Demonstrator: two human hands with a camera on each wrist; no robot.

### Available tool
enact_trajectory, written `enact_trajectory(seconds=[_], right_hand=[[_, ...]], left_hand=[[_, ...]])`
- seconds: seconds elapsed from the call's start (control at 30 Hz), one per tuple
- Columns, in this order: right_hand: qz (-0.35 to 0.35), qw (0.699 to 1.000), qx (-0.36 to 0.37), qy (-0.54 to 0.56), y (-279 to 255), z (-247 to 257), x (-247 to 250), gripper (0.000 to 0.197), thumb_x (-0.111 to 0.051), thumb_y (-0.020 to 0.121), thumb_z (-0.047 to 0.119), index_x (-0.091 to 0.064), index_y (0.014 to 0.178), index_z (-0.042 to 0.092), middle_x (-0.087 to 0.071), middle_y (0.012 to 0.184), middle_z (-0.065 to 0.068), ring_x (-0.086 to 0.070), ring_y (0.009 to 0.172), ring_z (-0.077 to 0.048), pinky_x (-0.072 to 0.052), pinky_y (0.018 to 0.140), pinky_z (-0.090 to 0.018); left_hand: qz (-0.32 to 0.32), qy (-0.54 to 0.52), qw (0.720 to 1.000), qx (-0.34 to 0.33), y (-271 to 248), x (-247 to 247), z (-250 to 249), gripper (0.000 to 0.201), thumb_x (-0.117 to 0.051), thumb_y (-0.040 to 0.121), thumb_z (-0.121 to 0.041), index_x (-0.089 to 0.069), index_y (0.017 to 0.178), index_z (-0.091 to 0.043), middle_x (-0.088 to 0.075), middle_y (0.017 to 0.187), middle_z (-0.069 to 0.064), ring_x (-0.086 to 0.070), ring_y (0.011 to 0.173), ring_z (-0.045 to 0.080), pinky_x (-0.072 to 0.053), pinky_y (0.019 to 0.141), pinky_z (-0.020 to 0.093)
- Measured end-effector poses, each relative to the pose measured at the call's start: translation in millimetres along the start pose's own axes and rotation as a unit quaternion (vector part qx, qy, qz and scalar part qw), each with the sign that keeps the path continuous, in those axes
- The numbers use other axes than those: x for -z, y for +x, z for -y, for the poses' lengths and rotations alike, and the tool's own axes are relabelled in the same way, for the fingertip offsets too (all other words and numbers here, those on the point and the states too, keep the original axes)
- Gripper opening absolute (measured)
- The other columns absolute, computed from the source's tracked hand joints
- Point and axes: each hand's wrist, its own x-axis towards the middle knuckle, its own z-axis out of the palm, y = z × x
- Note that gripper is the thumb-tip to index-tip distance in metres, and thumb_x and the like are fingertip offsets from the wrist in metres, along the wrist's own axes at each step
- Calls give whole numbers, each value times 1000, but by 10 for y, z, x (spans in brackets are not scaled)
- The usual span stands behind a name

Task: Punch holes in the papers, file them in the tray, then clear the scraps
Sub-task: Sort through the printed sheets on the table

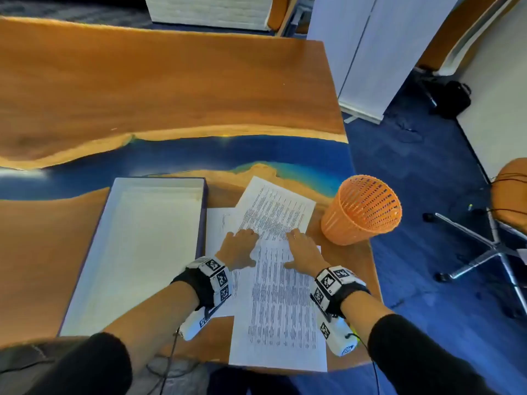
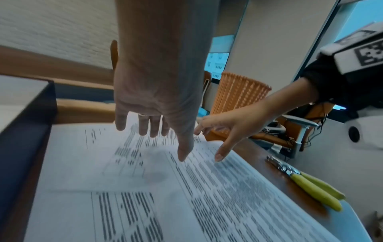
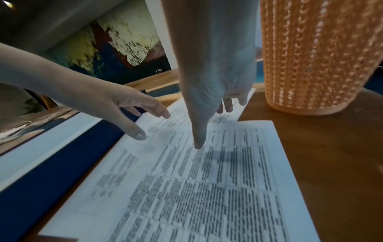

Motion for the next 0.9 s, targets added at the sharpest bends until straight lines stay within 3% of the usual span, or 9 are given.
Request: enact_trajectory(seconds=[0.17,0.33,0.53,0.63,0.73,0.8,0.87,0.9], right_hand=[[-15,999,-45,10,-37,-87,-197,101,-81,64,41,-24,139,6,-29,142,-13,-33,130,-31,-32,107,-46],[-37,995,-83,29,-9,-132,-226,97,-85,56,43,-32,131,10,-33,133,-6,-35,122,-24,-39,93,-46],[-22,994,-105,25,6,-165,-214,96,-86,51,47,-32,123,15,-39,124,-3,-35,114,-26,-36,91,-52],[3,995,-89,49,1,-186,-192,91,-85,53,44,-34,123,19,-43,124,-4,-35,114,-27,-34,93,-54],[12,996,-78,35,-24,-201,-163,82,-78,68,41,-36,135,22,-42,127,-4,-33,118,-27,-31,97,-55],[-15,996,-73,47,-38,-208,-138,65,-71,78,34,-43,135,20,-44,123,-5,-34,116,-27,-28,95,-47],[-42,994,-60,80,-42,-216,-134,42,-64,85,26,-55,124,14,-46,109,-4,-37,110,-26,-23,85,-35],[-58,991,-62,104,-47,-224,-131,32,-63,86,23,-61,116,11,-45,100,-2,-40,106,-26,-25,85,-36]], left_hand=[[5,-24,999,27,-13,-240,-35,82,-71,79,-35,-26,143,-10,-26,151,5,-33,136,25,-31,109,43],[-14,-19,999,26,-97,-387,-1,93,-71,80,-37,-14,149,-10,-7,160,5,-17,146,23,-27,114,43],[-8,-71,996,45,-223,-462,62,97,-67,84,-37,-2,151,-9,1,160,7,-11,148,25,-24,116,41],[-18,-90,994,52,-246,-436,81,98,-68,83,-37,-4,151,-8,-6,160,7,-15,147,24,-27,114,40],[-22,-102,993,55,-254,-402,82,100,-70,81,-37,-5,151,-6,-11,159,9,-20,145,25,-28,113,39],[-24,-106,992,58,-245,-387,77,101,-70,81,-38,-4,151,-5,-15,158,9,-23,144,26,-29,113,41],[-31,-115,991,57,-238,-371,72,102,-70,81,-38,-3,151,-5,-18,157,9,-25,143,26,-29,112,42],[-33,-124,990,56,-230,-363,72,102,-70,81,-38,-2,151,-6,-19,157,9,-25,143,26,-28,113,42]])
